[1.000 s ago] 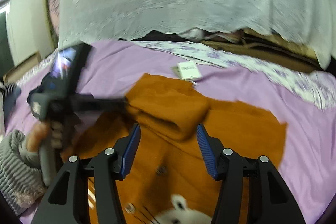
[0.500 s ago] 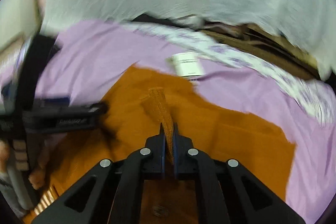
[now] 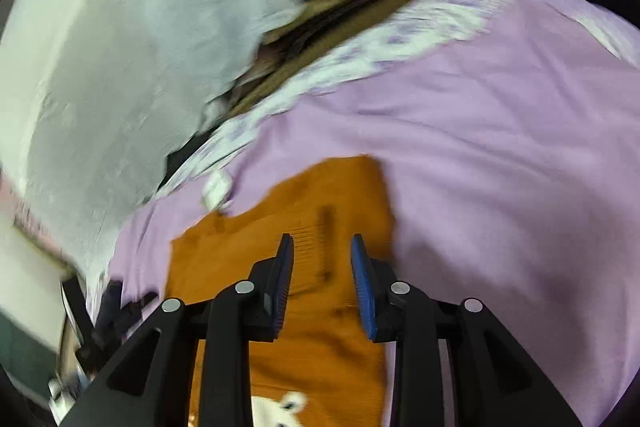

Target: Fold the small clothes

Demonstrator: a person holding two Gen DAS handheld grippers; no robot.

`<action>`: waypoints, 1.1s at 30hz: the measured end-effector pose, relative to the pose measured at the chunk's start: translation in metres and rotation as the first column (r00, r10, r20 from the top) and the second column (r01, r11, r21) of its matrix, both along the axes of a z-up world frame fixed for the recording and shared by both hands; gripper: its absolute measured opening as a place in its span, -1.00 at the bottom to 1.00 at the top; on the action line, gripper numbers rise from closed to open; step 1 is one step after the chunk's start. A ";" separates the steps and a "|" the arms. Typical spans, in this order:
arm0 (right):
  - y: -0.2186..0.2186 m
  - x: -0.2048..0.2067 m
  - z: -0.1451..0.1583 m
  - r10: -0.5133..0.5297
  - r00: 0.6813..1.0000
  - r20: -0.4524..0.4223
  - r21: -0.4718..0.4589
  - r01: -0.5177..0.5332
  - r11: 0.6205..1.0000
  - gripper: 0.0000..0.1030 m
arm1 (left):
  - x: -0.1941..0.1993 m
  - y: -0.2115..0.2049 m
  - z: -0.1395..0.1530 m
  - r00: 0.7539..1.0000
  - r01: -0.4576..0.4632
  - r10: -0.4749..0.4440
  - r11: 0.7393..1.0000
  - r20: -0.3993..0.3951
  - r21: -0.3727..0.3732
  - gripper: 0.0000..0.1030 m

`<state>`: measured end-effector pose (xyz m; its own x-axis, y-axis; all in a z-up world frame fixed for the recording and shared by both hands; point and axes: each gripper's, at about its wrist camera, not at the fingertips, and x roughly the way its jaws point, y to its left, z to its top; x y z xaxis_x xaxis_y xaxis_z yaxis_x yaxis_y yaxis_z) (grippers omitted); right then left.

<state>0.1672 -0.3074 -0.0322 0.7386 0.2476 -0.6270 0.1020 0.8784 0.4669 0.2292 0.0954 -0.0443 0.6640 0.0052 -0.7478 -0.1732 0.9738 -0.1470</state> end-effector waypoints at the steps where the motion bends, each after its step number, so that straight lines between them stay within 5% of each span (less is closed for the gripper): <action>1: 0.012 0.008 0.001 0.050 0.999 -0.005 -0.014 -0.050 0.999 -0.40 | 0.003 -0.004 0.004 1.000 0.018 -0.018 1.000 0.001 -0.005 0.92; 4: 0.042 0.038 -0.004 0.181 0.983 -0.035 -0.035 -0.182 0.983 -0.22 | 0.023 -0.028 0.004 0.993 0.110 -0.108 0.994 -0.051 0.029 0.92; 7: 0.059 0.066 -0.026 0.229 0.965 -0.127 -0.100 -0.242 0.965 -0.16 | 0.046 -0.051 -0.021 0.981 0.161 -0.139 0.973 -0.138 0.163 0.92; 11: 0.052 0.069 -0.039 0.228 0.964 -0.139 -0.118 -0.244 0.962 -0.40 | 0.048 -0.036 -0.030 0.984 0.126 -0.116 0.990 -0.134 0.070 0.92; 16: 0.077 0.079 -0.012 0.242 0.967 -0.079 -0.216 -0.253 0.943 -0.13 | 0.042 -0.046 -0.004 0.990 0.140 -0.137 0.988 -0.041 0.072 0.91; 20: 0.086 0.109 -0.038 0.236 0.949 -0.210 -0.238 -0.284 0.929 -0.05 | 0.066 -0.079 -0.031 0.973 0.210 -0.174 0.940 -0.149 0.270 0.92; 25: 0.082 0.079 -0.019 0.246 0.962 -0.115 -0.251 -0.268 0.930 -0.05 | 0.041 -0.052 -0.019 0.982 0.176 -0.166 0.977 -0.088 0.124 0.92; 30: 0.069 0.041 -0.033 0.267 0.952 -0.149 -0.287 -0.300 0.910 0.05 | 0.013 -0.046 -0.031 0.974 0.211 -0.195 0.966 -0.111 0.151 0.92; 33: 0.072 0.034 -0.033 0.266 0.956 -0.127 -0.329 -0.294 0.897 0.04 | 0.014 -0.034 -0.033 0.975 0.191 -0.181 0.979 -0.132 0.070 0.92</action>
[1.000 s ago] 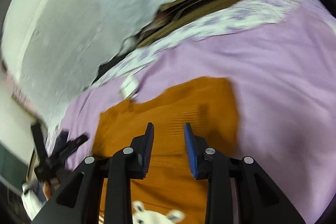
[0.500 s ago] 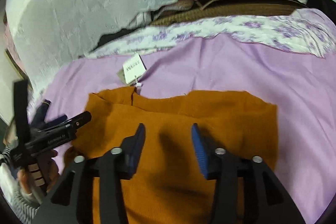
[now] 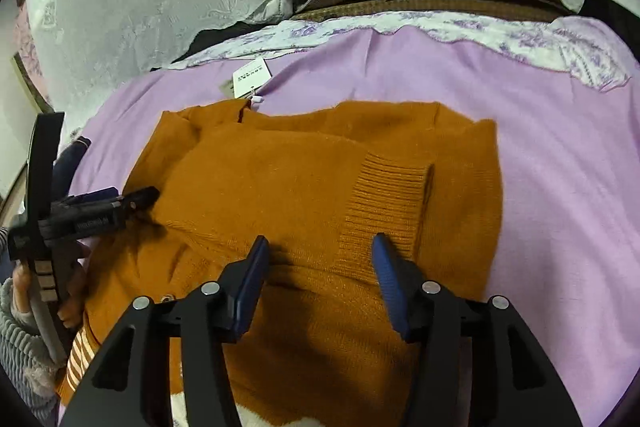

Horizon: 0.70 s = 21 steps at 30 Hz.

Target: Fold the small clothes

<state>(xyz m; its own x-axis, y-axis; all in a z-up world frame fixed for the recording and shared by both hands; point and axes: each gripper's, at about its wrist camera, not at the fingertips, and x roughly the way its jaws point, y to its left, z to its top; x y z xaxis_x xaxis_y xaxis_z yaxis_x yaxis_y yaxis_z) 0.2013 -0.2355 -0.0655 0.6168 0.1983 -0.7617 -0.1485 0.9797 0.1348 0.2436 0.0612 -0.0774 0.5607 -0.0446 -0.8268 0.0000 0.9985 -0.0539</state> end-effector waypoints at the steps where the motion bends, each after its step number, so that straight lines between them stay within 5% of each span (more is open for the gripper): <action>1: -0.003 -0.007 0.009 -0.021 1.000 0.015 0.033 0.020 0.999 0.04 | -0.004 0.005 0.003 1.000 -0.016 0.016 1.000 -0.003 -0.018 0.92; 5: -0.026 -0.052 0.028 -0.033 0.996 0.084 0.101 0.025 0.995 0.25 | -0.042 0.031 0.004 1.000 0.004 -0.004 0.992 -0.005 -0.126 0.91; 15: -0.074 -0.120 -0.007 -0.090 0.996 -0.023 0.255 0.093 0.963 0.25 | -0.121 0.018 -0.002 0.995 0.103 -0.104 0.992 0.000 -0.075 0.91; 21: -0.082 -0.141 -0.018 -0.072 0.995 -0.075 0.418 0.097 0.903 0.17 | -0.166 0.022 -0.001 0.976 0.213 -0.218 0.946 0.007 -0.245 0.91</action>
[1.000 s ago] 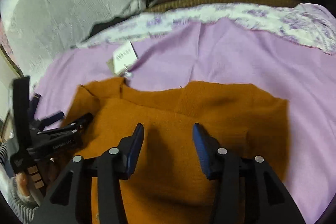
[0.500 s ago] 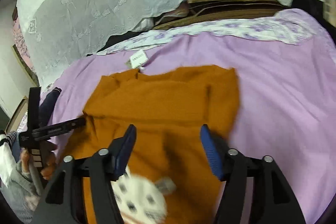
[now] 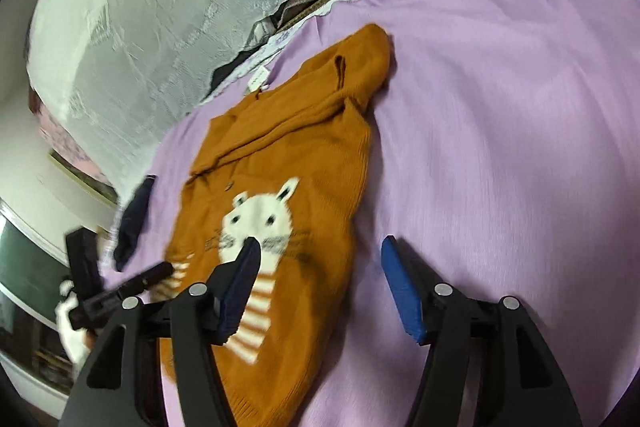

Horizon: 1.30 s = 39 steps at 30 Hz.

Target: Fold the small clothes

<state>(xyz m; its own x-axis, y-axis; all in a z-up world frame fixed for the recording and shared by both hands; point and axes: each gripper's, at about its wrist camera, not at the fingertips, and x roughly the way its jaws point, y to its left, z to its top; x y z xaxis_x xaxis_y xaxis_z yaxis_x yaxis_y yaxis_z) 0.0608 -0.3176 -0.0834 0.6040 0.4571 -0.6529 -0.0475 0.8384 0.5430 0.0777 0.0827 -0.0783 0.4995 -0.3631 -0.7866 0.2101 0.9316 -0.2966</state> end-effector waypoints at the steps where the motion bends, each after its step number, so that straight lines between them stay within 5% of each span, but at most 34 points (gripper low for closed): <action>1: -0.001 -0.006 -0.002 0.007 1.000 -0.007 0.031 -0.007 0.999 0.11 | -0.006 0.001 0.000 1.000 0.015 -0.015 1.000 -0.005 -0.027 0.91; 12: 0.018 -0.057 -0.010 0.145 0.988 -0.043 0.123 -0.139 0.983 -0.08 | -0.039 0.027 -0.008 0.996 0.033 -0.056 0.947 -0.063 -0.321 0.84; 18: 0.031 -0.051 -0.013 0.174 0.981 -0.080 0.162 -0.160 0.974 -0.10 | -0.042 0.024 -0.010 0.996 0.025 -0.051 0.945 -0.072 -0.326 0.73; 20: 0.039 -0.044 -0.015 0.177 0.980 -0.086 0.165 -0.161 0.973 -0.19 | -0.042 0.024 -0.010 0.996 0.001 -0.028 0.947 -0.080 -0.322 0.28; 23: 0.044 -0.047 -0.014 0.185 0.980 -0.077 0.141 -0.173 0.975 -0.20 | -0.045 0.028 -0.014 0.994 -0.016 -0.022 0.936 -0.103 -0.352 -0.06; 33: 0.043 -0.047 -0.018 0.186 0.979 -0.087 0.152 -0.172 0.973 -0.42 | -0.032 0.038 -0.026 0.985 -0.061 -0.021 0.889 -0.172 -0.455 -0.06; 39: 0.041 -0.051 -0.019 0.175 0.981 -0.085 0.149 -0.161 0.976 -0.58 | -0.042 0.029 -0.019 0.989 -0.014 -0.049 0.907 -0.140 -0.422 -0.08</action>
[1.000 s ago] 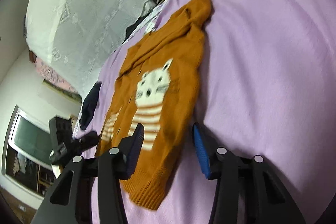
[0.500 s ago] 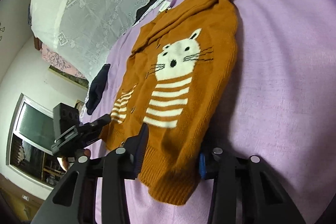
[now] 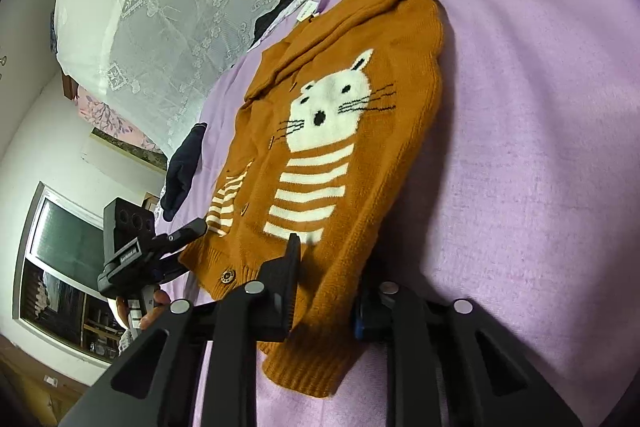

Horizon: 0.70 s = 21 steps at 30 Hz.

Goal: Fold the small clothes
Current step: 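Grasp the hem with the left gripper while the right gripper grasps the hem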

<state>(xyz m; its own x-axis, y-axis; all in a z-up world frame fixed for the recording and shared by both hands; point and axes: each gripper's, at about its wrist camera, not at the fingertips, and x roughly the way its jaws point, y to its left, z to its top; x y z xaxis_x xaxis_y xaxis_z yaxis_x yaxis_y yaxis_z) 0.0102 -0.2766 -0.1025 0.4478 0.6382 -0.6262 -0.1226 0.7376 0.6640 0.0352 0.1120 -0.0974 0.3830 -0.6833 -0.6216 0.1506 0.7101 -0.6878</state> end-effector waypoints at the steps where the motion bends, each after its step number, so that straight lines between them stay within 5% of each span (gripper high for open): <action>1: 0.000 0.001 0.000 0.004 1.000 0.002 -0.004 -0.004 1.000 -0.58 | -0.002 -0.003 0.001 1.000 0.012 -0.012 1.000 0.009 0.009 -0.08; 5: 0.003 0.000 0.001 0.014 1.000 0.014 -0.022 -0.014 1.000 -0.56 | 0.000 0.002 -0.002 1.000 -0.003 0.003 1.000 -0.007 -0.001 -0.06; 9: 0.002 0.001 0.000 0.011 1.000 0.006 -0.008 -0.011 1.000 -0.55 | 0.010 0.021 -0.014 0.996 -0.058 0.049 0.990 -0.071 -0.131 -0.06; 13: 0.001 0.004 -0.002 0.003 1.000 -0.001 0.008 -0.003 1.000 -0.56 | 0.012 0.014 -0.011 0.998 -0.031 0.026 0.994 -0.055 -0.102 -0.02; 15: -0.001 0.003 -0.003 -0.004 1.000 -0.001 0.010 0.004 1.000 -0.68 | 0.008 0.009 -0.006 0.999 -0.016 0.014 0.998 -0.030 -0.067 -0.10; 18: -0.005 0.002 -0.002 -0.025 1.000 0.005 0.009 0.025 1.000 -0.82 | 0.006 0.006 -0.007 0.999 -0.012 0.010 0.998 -0.037 -0.066 -0.71; 21: -0.011 0.001 0.003 -0.043 0.999 0.020 0.030 0.042 0.999 -0.89 | 0.004 0.008 -0.006 1.000 -0.011 0.009 0.998 -0.030 -0.066 -0.78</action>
<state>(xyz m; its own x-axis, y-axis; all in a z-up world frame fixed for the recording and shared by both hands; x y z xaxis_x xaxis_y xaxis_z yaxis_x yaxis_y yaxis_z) 0.0109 -0.2872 -0.0996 0.4879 0.6361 -0.5978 -0.1055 0.7228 0.6829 0.0390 0.1197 -0.1037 0.3725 -0.7193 -0.5864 0.1225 0.6644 -0.7373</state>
